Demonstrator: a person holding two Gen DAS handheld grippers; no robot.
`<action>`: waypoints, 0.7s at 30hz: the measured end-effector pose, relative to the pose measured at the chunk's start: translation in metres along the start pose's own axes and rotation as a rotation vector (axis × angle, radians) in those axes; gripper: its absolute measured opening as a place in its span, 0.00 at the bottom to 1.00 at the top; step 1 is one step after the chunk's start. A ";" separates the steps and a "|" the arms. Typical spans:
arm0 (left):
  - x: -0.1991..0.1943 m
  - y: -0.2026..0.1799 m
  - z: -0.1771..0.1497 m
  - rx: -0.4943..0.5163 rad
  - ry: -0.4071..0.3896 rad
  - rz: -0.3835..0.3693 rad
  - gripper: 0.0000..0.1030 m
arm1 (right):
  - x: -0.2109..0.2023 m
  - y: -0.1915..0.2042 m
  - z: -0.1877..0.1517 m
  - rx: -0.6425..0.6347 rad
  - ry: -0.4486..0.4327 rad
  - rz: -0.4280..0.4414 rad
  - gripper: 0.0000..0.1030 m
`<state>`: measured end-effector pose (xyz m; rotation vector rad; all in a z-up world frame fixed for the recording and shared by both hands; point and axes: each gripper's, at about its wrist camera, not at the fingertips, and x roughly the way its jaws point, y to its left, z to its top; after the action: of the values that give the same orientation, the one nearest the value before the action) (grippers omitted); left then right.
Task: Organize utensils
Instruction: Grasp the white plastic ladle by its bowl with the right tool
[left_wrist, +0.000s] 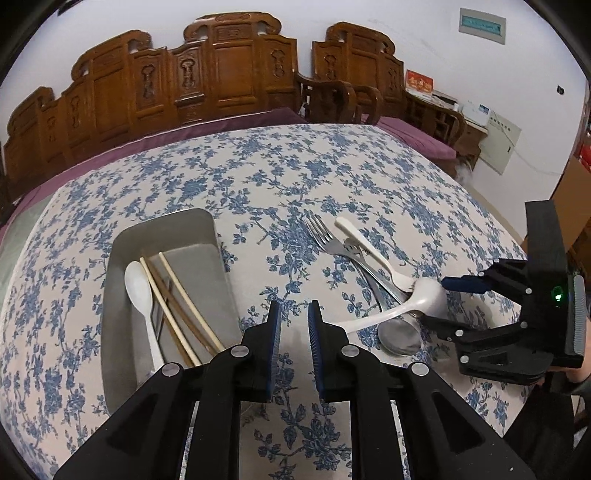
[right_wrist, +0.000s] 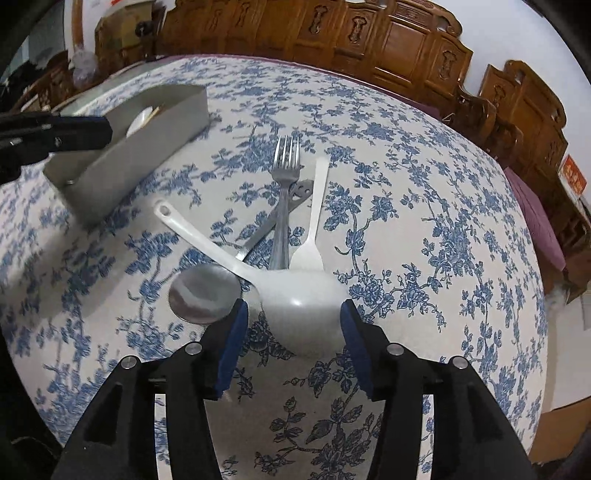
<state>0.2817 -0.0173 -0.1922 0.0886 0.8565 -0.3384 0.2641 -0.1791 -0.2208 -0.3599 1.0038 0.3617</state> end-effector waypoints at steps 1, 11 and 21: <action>0.000 0.000 0.000 0.000 0.001 0.000 0.14 | 0.001 0.000 0.000 -0.005 0.003 -0.004 0.53; 0.001 -0.002 -0.001 0.004 0.006 0.000 0.14 | 0.000 -0.008 0.002 0.001 0.000 -0.040 0.42; 0.004 -0.016 -0.009 0.028 0.016 -0.005 0.14 | -0.009 -0.027 0.013 0.028 -0.040 -0.066 0.27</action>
<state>0.2722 -0.0317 -0.2001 0.1150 0.8686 -0.3549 0.2809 -0.1981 -0.2031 -0.3582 0.9551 0.2943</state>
